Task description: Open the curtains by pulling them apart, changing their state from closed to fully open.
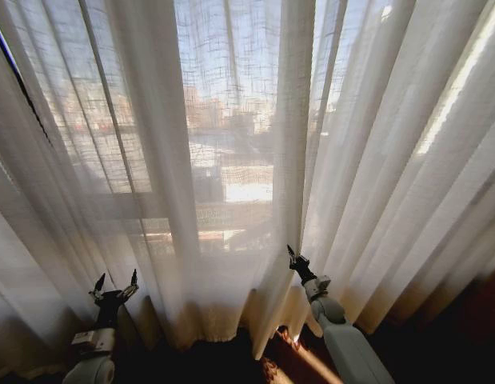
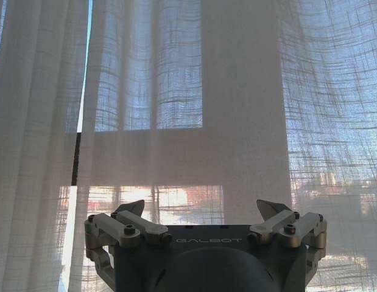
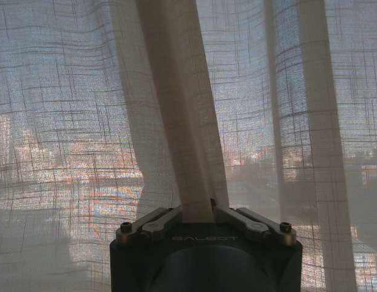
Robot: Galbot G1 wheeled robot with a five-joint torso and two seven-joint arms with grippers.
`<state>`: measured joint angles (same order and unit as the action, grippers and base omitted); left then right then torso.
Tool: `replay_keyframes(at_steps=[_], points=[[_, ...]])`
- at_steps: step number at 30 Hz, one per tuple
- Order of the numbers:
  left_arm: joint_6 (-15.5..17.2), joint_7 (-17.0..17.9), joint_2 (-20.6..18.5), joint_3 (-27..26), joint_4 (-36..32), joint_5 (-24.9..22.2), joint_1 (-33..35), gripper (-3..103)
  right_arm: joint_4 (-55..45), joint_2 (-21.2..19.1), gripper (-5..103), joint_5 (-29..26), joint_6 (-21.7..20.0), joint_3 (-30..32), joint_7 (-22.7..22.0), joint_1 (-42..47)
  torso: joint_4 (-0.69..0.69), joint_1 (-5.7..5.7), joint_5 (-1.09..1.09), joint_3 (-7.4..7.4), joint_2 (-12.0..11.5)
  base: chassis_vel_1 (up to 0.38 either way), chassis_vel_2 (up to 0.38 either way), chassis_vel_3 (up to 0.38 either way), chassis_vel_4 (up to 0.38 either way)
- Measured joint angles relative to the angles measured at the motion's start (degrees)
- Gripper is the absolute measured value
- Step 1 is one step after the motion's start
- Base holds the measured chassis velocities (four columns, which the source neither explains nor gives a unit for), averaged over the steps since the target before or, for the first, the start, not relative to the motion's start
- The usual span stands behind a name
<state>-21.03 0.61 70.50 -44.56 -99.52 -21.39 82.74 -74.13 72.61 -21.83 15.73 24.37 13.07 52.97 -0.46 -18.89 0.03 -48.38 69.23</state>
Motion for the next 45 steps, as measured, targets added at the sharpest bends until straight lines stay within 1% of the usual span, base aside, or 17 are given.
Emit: replay_keyframes(at_steps=[1, 2, 3, 6, 7, 12, 13, 19, 22, 26, 45], points=[[0.00, 0.00, 0.00, 0.00, 0.00, 0.00, 0.00, 100, 0.12, 0.01, 0, 0.00, 0.06, 0.03, 0.08, -0.04, 0.00, 0.00, 0.01, 0.00, 0.00, -0.365, -0.340, 0.400, 0.345], [0.00, 0.00, 0.00, 0.00, 0.00, 0.00, 0.00, 100, 0.36, 0.00, 0, -0.02, 0.17, 0.20, 0.29, -0.13, 0.01, 0.01, -0.05, 0.00, 0.00, -0.391, -0.341, 0.406, 0.369], [0.00, 0.00, 0.00, 0.00, 0.00, 0.00, 0.00, 100, 0.43, -0.04, 0, -0.05, 0.22, 0.28, 0.37, -0.19, 0.01, 0.01, -0.05, 0.01, 0.01, -0.394, -0.360, 0.406, 0.369], [0.00, 0.00, 0.00, 0.00, 0.00, 0.00, 0.00, 100, 0.55, -0.16, 0, -0.24, 0.31, 0.45, 0.59, -0.27, 0.01, 0.01, -0.05, 0.00, 0.01, -0.394, -0.350, 0.377, 0.355], [0.00, 0.00, 0.00, 0.00, 0.00, 0.00, 0.00, 100, 0.59, -0.26, 0, -0.36, 0.36, 0.56, 0.70, -0.28, 0.01, 0.00, -0.01, 0.00, 0.00, -0.351, -0.330, 0.355, 0.318], [0.00, 0.00, 0.00, 0.00, 0.00, 0.00, 0.00, 100, 0.62, -0.74, 0, -0.76, 0.52, 1.16, 1.02, -0.02, -0.01, 0.00, -0.03, 0.00, 0.00, -0.385, -0.322, 0.388, 0.312], [0.00, 0.00, 0.00, 0.00, 0.00, 0.00, 0.00, 100, 0.61, -0.87, 0, -0.86, 0.55, 1.34, 1.14, 0.15, 0.01, 0.00, -0.04, 0.00, 0.00, -0.392, -0.308, 0.407, 0.323], [0.00, 0.00, 0.00, 0.00, 0.00, 0.00, 0.00, 100, 0.32, -1.16, 0, -1.43, 0.56, 1.69, 1.27, 0.43, 0.00, -0.01, -0.02, 0.00, 0.00, -0.389, -0.314, 0.403, 0.317], [0.00, 0.00, 0.00, 0.00, 0.00, 0.00, 0.00, 100, 0.29, -1.20, 0, -1.58, 0.55, 1.70, 1.30, 0.43, 0.00, 0.00, -0.05, 0.00, 0.00, -0.396, -0.342, 0.406, 0.332], [0.00, 0.00, 0.00, 0.00, 0.00, 0.00, 0.00, 100, 0.28, -1.22, 0, -1.67, 0.52, 1.72, 1.32, 0.40, 0.00, 0.00, -0.02, 0.00, 0.00, -0.390, -0.326, 0.377, 0.310], [0.00, 0.00, 0.00, 0.00, 0.00, 0.00, 0.00, 100, 0.27, -1.38, 0, -2.32, 0.52, 2.52, 1.88, 0.94, 0.01, 0.00, -0.02, 0.00, 0.00, -0.396, -0.301, 0.392, 0.310]])
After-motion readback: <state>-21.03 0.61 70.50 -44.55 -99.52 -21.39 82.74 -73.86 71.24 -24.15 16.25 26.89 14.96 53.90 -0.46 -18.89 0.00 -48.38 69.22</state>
